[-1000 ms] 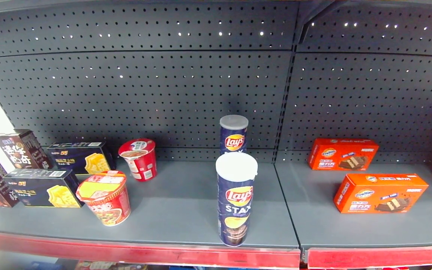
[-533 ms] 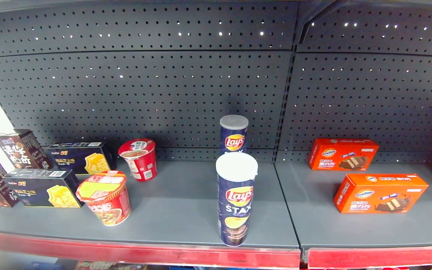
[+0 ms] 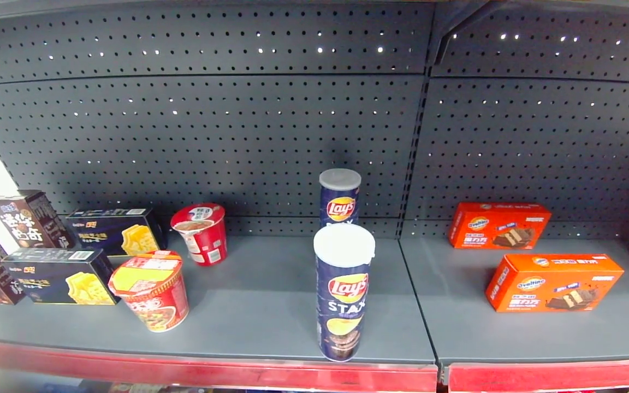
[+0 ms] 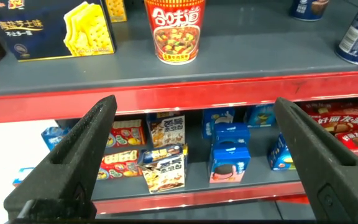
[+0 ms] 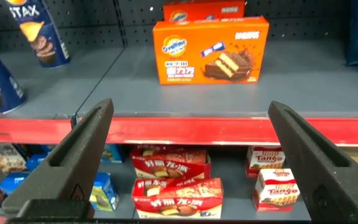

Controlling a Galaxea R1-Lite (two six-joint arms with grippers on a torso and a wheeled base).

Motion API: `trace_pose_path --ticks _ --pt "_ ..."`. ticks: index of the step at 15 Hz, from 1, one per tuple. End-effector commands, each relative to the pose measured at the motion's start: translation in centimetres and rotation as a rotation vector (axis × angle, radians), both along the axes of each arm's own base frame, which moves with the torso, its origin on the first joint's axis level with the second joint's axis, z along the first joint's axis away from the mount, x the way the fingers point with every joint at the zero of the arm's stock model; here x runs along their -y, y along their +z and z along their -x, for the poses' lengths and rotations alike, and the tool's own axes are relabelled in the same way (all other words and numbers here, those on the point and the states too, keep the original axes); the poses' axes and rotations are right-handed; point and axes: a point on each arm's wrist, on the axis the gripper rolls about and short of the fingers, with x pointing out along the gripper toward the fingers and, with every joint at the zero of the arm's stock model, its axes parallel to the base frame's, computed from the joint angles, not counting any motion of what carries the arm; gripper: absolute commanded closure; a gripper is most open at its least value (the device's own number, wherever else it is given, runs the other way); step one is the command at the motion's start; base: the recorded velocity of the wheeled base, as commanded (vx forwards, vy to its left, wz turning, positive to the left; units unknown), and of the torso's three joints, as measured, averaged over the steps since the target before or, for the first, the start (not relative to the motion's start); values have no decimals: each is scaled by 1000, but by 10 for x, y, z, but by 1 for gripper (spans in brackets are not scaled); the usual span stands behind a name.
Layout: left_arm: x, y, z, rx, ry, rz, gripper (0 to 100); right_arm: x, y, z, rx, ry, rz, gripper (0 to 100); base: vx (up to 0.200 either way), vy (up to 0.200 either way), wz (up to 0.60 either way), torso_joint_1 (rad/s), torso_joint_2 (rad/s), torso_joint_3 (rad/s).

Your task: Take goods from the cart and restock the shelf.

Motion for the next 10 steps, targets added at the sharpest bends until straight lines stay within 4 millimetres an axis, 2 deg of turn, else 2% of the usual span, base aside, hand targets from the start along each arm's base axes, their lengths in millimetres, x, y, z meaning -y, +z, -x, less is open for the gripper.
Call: trace_pose_path --ticks 1,10 --pt "0 -1 0 -4 0 0 0 0 0 0 -2 1 0 0 0 0 0 0 0 0" --pt "0 0 0 -1 2 2 0 0 0 0 -1 -1 2 0 0 0 0 0 0 0"
